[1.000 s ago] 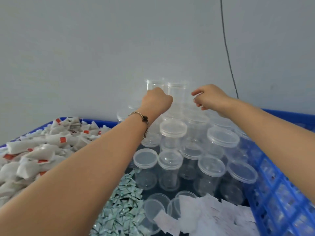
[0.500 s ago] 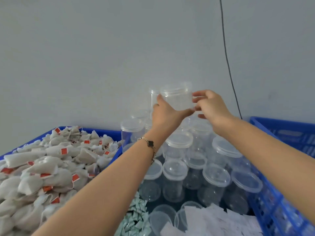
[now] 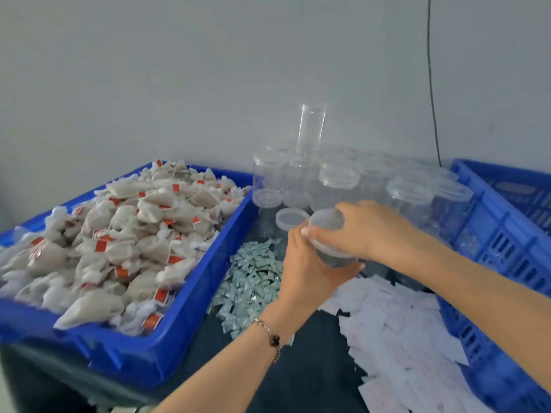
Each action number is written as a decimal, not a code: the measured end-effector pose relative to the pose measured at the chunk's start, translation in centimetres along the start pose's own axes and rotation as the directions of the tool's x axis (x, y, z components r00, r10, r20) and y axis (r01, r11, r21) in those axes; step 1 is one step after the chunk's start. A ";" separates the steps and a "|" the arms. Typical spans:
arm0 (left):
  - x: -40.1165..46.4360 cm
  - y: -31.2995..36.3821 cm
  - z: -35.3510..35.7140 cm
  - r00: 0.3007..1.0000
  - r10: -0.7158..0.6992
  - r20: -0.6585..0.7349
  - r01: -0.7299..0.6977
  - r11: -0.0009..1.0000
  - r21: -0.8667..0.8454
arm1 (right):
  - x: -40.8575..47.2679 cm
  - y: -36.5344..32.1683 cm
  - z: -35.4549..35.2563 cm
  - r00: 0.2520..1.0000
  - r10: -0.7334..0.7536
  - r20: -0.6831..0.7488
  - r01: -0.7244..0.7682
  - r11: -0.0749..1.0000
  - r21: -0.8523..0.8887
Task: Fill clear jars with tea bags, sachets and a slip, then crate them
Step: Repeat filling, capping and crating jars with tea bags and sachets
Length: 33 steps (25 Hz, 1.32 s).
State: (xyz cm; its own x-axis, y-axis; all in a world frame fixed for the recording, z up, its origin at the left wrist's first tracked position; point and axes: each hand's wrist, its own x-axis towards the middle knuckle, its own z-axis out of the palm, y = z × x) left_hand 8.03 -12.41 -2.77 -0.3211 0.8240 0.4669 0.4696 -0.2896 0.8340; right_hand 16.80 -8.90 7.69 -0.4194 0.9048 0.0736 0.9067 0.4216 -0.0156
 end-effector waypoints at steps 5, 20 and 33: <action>-5.9 -4.6 -0.3 0.981 -0.165 0.100 0.164 0.986 0.021 | -1.8 -0.7 6.1 0.981 -0.058 0.185 0.075 0.994 -0.084; -8.9 -8.0 0.0 0.955 -0.263 0.137 0.248 0.962 0.118 | -1.7 0.3 8.7 0.772 -0.432 0.466 0.429 0.895 0.118; -8.5 -8.2 0.6 0.954 -0.283 0.101 0.271 0.956 0.116 | -1.5 -1.5 7.3 0.832 -0.292 0.472 0.308 0.950 0.047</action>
State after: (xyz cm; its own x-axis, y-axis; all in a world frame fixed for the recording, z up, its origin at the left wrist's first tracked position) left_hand 7.35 -16.75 -13.75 -0.3562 0.9169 0.1797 0.4570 0.0032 0.8894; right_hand 15.73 -10.45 0.35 -0.6354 0.6577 -0.4047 0.7304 0.6819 -0.0386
